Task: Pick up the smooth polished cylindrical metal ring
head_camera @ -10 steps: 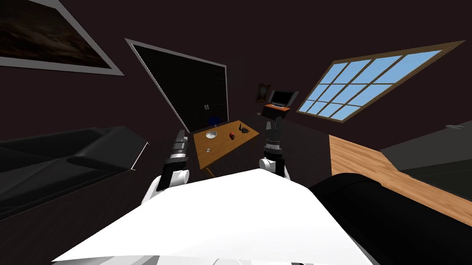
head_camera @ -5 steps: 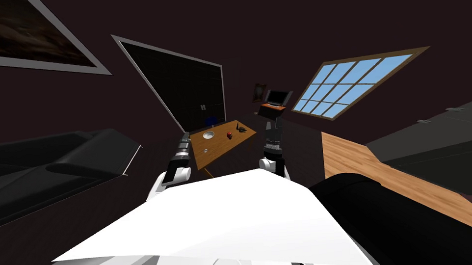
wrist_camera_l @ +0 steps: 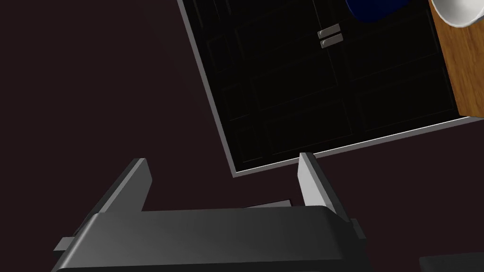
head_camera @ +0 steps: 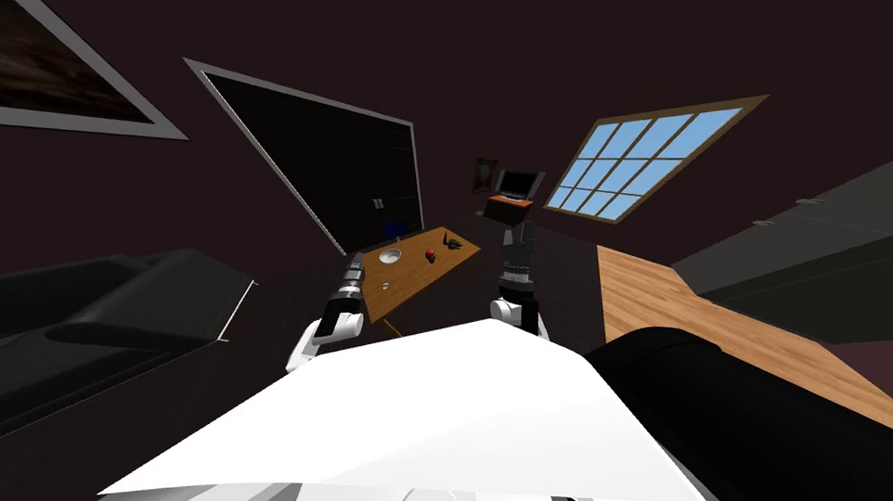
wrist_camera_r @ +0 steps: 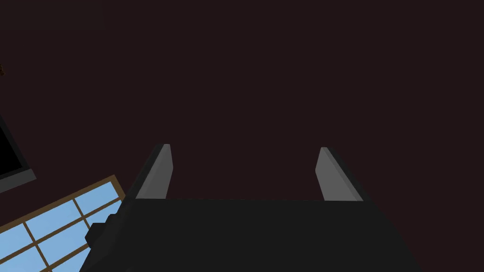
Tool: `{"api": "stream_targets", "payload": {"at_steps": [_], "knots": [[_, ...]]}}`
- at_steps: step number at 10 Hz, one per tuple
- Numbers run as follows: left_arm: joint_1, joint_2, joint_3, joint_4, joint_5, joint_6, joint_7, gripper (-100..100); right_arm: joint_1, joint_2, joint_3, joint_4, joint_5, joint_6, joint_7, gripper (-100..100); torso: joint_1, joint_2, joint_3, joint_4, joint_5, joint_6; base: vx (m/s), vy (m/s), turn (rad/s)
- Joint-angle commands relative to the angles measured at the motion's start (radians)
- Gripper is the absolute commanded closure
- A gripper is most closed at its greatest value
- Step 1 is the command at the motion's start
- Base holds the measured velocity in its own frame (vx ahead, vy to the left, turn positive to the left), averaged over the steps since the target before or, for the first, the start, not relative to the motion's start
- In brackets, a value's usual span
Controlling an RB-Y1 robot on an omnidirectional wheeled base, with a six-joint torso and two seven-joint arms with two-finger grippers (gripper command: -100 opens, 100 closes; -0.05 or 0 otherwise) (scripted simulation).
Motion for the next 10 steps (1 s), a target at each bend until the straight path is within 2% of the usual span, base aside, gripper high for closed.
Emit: {"api": "stream_targets", "payload": {"at_steps": [1,2,3,4,6,8,10], "knots": [[-0.034,0.008,0.001,0.05,0.009,0.025,-0.005,-100,0.0,0.0,0.0,0.0,0.0,0.0,0.0,0,0.0,0.0,0.0,0.0,0.0,0.0,-0.02,-0.004,-0.12],[-0.034,0.008,0.001,0.067,0.009,0.025,-0.005,-100,0.0,0.0,0.0,0.0,0.0,0.0,0.0,0,0.0,0.0,0.0,0.0,0.0,0.0,-0.018,0.0,-0.052],[-0.061,0.017,0.001,0.111,0.017,0.053,-0.009,-100,0.0,0.0,0.0,0.0,0.0,0.0,0.0,0,0.0,0.0,0.0,0.0,0.0,0.0,-0.017,-0.003,-0.082],[-0.061,0.017,0.001,0.116,0.017,0.053,-0.009,-100,0.0,0.0,0.0,0.0,0.0,0.0,0.0,0,0.0,0.0,0.0,0.0,0.0,0.0,-0.013,-0.001,-0.068],[-0.115,0.033,0.0,0.192,0.035,0.109,-0.015,-100,0.0,0.0,0.0,0.0,0.0,0.0,0.0,0,0.0,0.0,0.0,0.0,0.0,0.0,-0.019,0.002,-0.154],[-0.115,0.033,0.0,0.214,0.035,0.109,-0.015,-100,0.0,0.0,0.0,0.0,0.0,0.0,0.0,0,0.001,0.0,0.0,0.0,0.0,0.0,-0.01,0.006,-0.028],[-0.167,0.051,-0.002,0.292,0.055,0.167,-0.021,-100,0.0,0.0,0.0,0.0,0.0,0.0,0.0,0,0.001,-0.001,0.0,0.0,0.0,0.0,-0.009,0.01,-0.143]]}}
